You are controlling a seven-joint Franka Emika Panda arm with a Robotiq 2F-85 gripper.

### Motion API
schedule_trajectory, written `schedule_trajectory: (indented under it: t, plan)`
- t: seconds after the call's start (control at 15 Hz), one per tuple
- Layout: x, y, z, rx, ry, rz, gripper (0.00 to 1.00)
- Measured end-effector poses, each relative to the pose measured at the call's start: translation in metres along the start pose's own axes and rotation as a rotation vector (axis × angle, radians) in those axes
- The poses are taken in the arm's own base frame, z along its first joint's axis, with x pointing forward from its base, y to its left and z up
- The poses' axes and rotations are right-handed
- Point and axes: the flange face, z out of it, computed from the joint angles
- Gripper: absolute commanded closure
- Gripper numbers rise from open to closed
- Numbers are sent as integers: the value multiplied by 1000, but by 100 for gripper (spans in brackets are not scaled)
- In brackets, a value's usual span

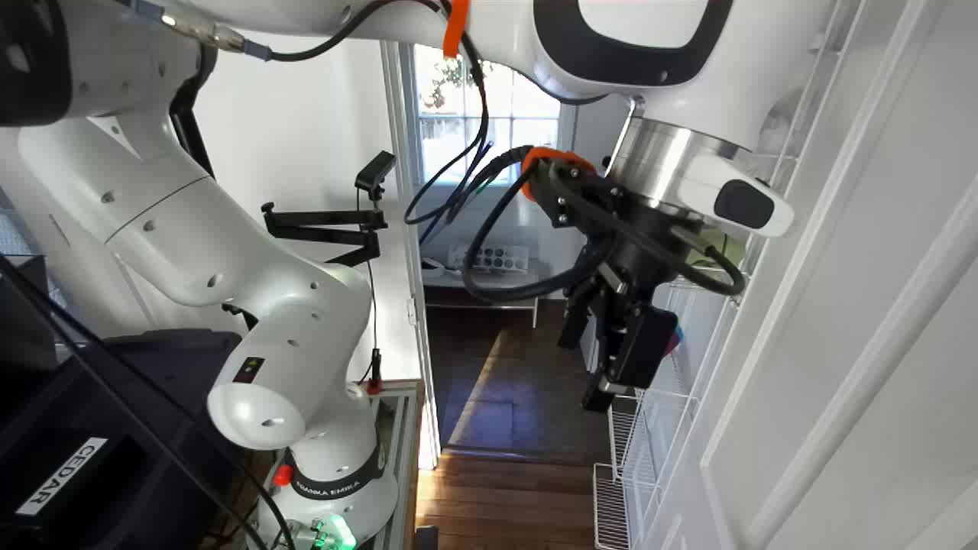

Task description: Move the green towel to the top third rack

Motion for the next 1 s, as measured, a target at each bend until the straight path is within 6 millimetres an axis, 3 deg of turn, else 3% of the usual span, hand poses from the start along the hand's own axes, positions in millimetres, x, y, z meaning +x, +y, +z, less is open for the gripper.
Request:
schedule_trajectory:
  t: [0.47, 0.67, 1.0]
  plan:
    - [1, 0, 2, 15, -3, -3, 0]
    - [23, 5, 36, 140, -22, -70, 0]
    - [86, -3, 101, 365, 26, -185, 0]
